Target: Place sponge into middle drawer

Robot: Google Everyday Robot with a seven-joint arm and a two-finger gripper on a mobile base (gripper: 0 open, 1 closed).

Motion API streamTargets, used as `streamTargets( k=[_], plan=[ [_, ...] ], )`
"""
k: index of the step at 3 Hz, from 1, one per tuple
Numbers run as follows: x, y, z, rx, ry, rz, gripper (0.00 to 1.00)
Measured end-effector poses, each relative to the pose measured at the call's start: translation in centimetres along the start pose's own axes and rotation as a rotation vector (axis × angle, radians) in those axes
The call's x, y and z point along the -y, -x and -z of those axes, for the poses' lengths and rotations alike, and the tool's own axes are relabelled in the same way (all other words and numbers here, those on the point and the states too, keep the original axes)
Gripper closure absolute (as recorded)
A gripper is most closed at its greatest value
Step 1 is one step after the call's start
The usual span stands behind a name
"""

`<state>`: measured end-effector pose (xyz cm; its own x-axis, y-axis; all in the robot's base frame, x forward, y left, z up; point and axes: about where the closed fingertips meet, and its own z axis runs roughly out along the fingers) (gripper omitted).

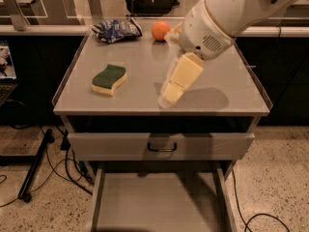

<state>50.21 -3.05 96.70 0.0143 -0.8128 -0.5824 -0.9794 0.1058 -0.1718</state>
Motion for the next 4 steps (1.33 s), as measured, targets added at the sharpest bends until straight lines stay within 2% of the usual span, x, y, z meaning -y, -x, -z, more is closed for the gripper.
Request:
streamTargets(
  k=[1,2,3,4],
  plan=[
    [3.7,6.0,-4.8,0.048,0.064,0.019,0.0],
    [3.7,6.7,-5.2,0.051,0.07,0.027,0.0],
    [3.1,5.0,-5.4,0.061,0.063,-0.033,0.0],
    [3.8,3.6,-7.4,0.092,0.059,-0.103,0.0]
  ],
)
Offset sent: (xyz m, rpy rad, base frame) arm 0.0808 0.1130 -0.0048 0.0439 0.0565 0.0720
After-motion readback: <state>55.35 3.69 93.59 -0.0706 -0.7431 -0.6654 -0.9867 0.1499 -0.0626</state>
